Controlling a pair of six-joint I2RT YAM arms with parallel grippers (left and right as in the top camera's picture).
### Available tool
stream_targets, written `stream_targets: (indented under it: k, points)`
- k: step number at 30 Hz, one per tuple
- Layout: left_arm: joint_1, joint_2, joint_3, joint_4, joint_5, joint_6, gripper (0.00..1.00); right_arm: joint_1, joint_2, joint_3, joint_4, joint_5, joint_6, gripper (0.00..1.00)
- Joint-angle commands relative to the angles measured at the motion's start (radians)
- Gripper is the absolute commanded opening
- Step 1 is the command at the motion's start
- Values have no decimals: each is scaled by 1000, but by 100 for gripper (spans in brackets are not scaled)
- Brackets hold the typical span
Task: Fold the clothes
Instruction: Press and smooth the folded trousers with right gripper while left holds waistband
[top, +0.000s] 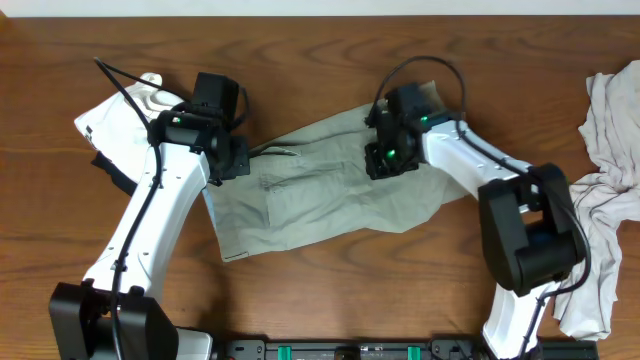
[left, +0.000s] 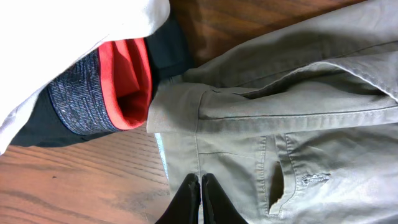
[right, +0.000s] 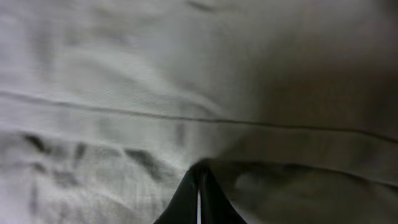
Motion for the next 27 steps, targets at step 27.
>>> stream_targets:
  k: [27]
  points:
    - [-2,7,-8,-2,-2,40,7,-153,-130,1,316,211,55,15]
